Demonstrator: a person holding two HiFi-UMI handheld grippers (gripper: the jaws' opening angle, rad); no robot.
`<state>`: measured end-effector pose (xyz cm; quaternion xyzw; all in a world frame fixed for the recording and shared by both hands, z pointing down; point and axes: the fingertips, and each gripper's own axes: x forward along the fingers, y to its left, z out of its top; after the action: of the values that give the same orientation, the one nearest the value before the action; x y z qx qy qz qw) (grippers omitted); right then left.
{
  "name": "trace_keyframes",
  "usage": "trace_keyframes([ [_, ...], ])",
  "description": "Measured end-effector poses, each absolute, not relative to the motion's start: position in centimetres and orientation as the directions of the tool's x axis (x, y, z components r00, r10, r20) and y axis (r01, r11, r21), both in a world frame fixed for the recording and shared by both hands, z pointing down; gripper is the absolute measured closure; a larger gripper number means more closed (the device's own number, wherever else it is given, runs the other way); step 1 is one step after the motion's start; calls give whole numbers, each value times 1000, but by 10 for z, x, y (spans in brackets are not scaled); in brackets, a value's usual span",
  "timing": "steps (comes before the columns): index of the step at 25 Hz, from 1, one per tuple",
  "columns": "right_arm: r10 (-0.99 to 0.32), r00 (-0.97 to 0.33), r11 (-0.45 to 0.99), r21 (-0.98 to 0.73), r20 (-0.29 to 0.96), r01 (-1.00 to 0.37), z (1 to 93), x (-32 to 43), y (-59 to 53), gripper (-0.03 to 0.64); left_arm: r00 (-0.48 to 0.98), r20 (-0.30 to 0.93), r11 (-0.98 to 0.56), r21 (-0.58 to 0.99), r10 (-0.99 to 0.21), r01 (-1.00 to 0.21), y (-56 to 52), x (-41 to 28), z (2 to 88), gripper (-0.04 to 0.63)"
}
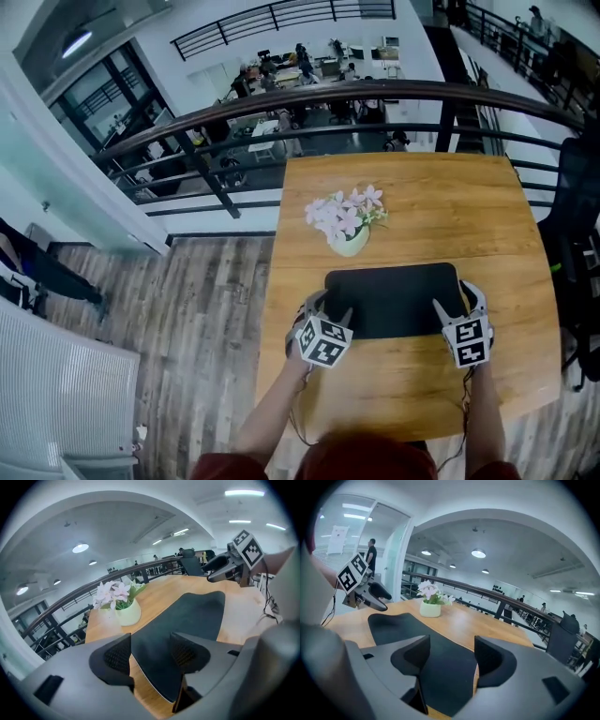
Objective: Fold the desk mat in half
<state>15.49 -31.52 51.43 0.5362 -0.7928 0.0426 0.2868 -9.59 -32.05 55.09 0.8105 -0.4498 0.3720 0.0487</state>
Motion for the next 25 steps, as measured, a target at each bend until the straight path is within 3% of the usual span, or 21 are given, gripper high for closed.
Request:
trace_keyframes([
  [12,-917,-268,326,168,295,-930,422,136,-237,314,333,385,-409,-132,-861,-903,-252,-117,455,316],
  [22,-967,-230,244,137,112,-960,357,139,-181,317,297,167,-321,-143,-940,-936,-195,-131,382,318],
  [25,-981,-193,196,128,34,-972,342,142,-167,348,287,107,-301,-147,-952,-942,-182,-132,367,331],
])
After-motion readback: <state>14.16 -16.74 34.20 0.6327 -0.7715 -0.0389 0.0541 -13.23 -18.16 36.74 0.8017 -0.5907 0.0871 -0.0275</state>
